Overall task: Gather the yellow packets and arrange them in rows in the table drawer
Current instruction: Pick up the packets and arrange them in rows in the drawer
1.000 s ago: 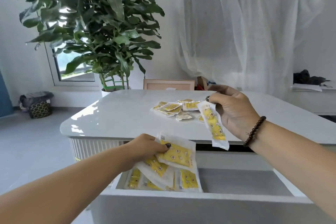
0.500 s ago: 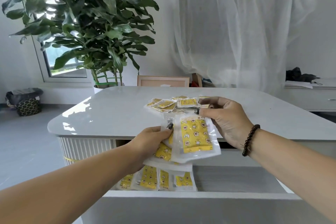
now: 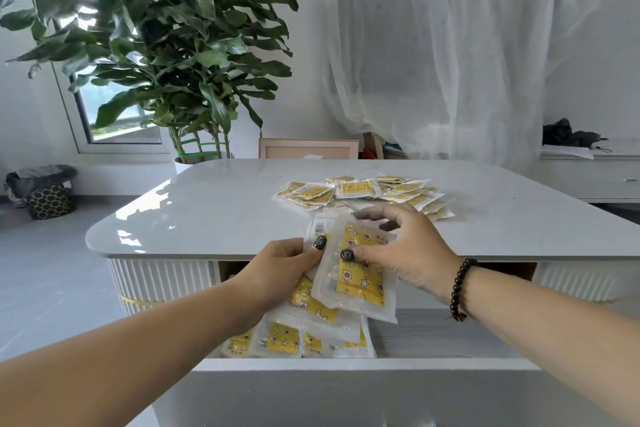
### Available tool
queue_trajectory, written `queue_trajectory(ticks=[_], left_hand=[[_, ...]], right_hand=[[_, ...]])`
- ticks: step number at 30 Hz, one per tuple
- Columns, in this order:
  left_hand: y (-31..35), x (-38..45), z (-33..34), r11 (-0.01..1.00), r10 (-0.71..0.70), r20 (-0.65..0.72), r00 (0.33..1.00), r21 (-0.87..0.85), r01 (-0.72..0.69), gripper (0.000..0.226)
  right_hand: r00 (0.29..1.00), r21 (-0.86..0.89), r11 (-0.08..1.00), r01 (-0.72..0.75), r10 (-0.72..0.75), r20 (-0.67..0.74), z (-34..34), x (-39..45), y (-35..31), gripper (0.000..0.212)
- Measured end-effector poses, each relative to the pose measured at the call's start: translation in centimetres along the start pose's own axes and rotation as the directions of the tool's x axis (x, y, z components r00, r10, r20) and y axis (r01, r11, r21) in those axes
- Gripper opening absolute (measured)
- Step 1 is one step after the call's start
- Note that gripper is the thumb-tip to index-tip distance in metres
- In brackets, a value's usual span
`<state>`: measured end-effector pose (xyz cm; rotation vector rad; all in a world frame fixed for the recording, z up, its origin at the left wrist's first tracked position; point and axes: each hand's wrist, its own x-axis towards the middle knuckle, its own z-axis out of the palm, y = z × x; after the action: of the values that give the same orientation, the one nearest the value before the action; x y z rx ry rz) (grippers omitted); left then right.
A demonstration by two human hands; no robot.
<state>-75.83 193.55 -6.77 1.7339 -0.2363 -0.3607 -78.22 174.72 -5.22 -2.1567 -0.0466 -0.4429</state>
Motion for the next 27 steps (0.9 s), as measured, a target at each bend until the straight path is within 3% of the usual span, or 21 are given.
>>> queue_trajectory(ticks=[3,5,7,12,14,16,18,22,27], left_hand=[[-0.1,-0.2,0.2,0.999,0.036,-0.018,0.999,0.017,-0.035,0.028],[-0.1,-0.3,0.3,0.998,0.057,-0.025,0.998,0.032,-0.056,0.029],[0.0,-0.3,0.4,0.997,0.066,-0.039,0.997,0.032,-0.065,0.030],[0.0,0.3,0.3,0.997,0.070,-0.057,0.996,0.018,-0.069,0.028],[0.0,0.4,0.3,0.998,0.070,-0.067,0.995,0.011,-0.069,0.027],[0.0,0.7,0.3,0.997,0.078,-0.083,0.993,-0.005,-0.078,0.026],[0.2,0.6,0.5,0.996,0.080,-0.083,0.993,-0.023,-0.082,0.027],[0.3,0.3,1.0,0.992,0.107,-0.057,0.993,-0.057,-0.110,0.032],[0.2,0.4,0.7,0.996,0.083,-0.002,0.997,-0.037,-0.083,0.038]], right_hand=[[0.982,0.038,0.986,-0.165,0.161,0.094,-0.3,0.4,0.6,0.084],[0.965,0.074,0.969,-0.236,0.224,0.137,-0.6,0.6,0.9,0.089],[0.968,0.070,0.969,-0.239,0.232,0.095,-1.1,0.9,0.9,0.089],[0.961,0.086,0.965,-0.249,0.257,-0.105,-2.4,1.4,1.3,0.058],[0.939,0.288,0.923,-0.254,0.307,-0.155,-2.5,1.7,2.0,0.044],[0.900,0.513,0.816,-0.267,0.402,-0.169,-2.3,1.9,2.4,0.030],[0.881,0.616,0.745,-0.253,0.441,-0.171,-1.5,2.0,2.7,0.017],[0.902,0.457,0.844,-0.281,0.395,-0.175,0.5,1.4,3.2,0.031],[0.901,0.525,0.799,-0.294,0.414,-0.126,1.3,1.0,3.4,0.030]])
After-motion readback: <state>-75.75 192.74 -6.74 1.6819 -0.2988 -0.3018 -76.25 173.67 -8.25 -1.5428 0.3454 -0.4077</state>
